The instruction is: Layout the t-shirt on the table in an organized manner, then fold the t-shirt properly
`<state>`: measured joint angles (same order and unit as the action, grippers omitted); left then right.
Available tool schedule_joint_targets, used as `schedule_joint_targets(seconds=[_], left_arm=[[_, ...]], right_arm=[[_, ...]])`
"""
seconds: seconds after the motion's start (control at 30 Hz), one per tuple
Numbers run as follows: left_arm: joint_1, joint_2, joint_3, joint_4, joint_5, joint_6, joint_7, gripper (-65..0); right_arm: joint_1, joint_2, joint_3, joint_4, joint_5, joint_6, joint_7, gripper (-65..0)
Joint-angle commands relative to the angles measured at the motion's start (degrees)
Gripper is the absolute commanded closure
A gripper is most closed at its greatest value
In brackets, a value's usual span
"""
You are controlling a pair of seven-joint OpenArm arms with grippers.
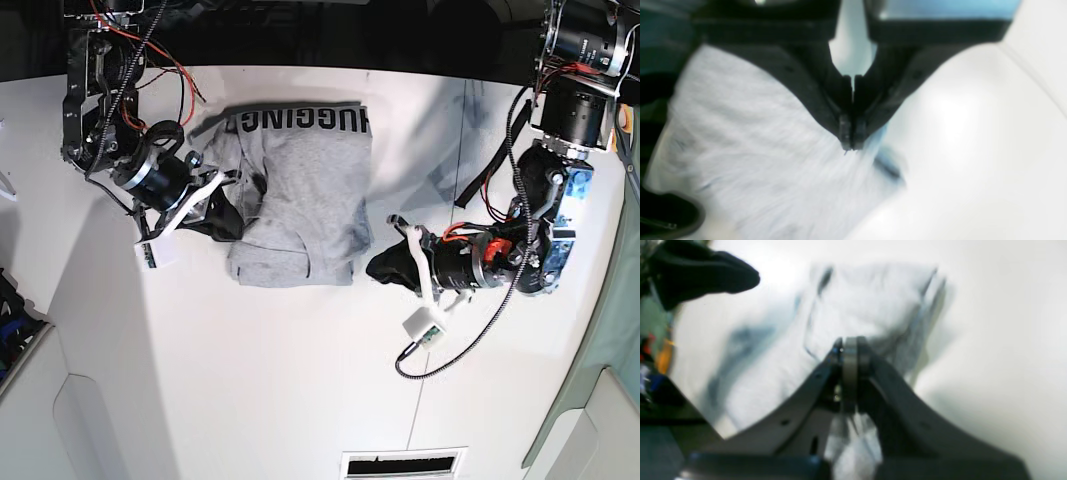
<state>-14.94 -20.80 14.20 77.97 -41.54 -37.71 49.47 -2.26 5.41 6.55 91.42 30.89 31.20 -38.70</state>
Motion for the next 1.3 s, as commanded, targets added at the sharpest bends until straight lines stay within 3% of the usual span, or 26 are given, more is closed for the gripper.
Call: schedule_joint_targets(seconds=[0.0,0.13,0.23,0.37,0.53,0.73,1.03,1.27], left_arm=[[-1.0,-1.3,-0.3,2.8,-3.2,-0.6,0.8,0.0],[2.2,-4.1,-0.3,7.3,-11.5,-2.3,3.7,0.0],[7.2,-2.9,-0.3,8.1,-12.2,-2.3,2.6,0.0],[13.9,1.7,-0.3,6.3,-6.4,-2.3,-3.1,0.0],[18.1,7.4,-0.3,-2.7,4.1,-2.3,-11.8,0.0],[16.6,9.5,-0.3,-7.0,4.4,-2.3,-12.0,0.0],[16.0,9.0,-2.0,7.2,-2.5,-2.3,-1.0,0.0],[18.4,3.1,-2.2,15.7,-5.9,-2.3,0.8,0.0]], right_arm=[[1.2,0.1,0.0,1.9,2.4,0.6,0.6,0.0],[3.2,-1.8,-3.3,2.1,2.1,0.7,-0.4,0.0],[3.7,-3.1,-7.6,1.3,-3.2,0.7,0.8,0.0],[3.8,-3.2,-10.8,-3.6,-12.4,0.1,5.1,0.0],[3.8,-3.2,-10.7,-16.6,-16.6,-0.1,11.9,0.0],[3.9,-3.2,-10.7,-21.3,-16.4,-0.1,15.9,0.0],[3.1,-3.2,-10.7,-5.4,-14.4,0.1,12.2,0.0],[2.5,-3.1,-10.6,1.3,-12.4,-1.4,1.6,0.0]])
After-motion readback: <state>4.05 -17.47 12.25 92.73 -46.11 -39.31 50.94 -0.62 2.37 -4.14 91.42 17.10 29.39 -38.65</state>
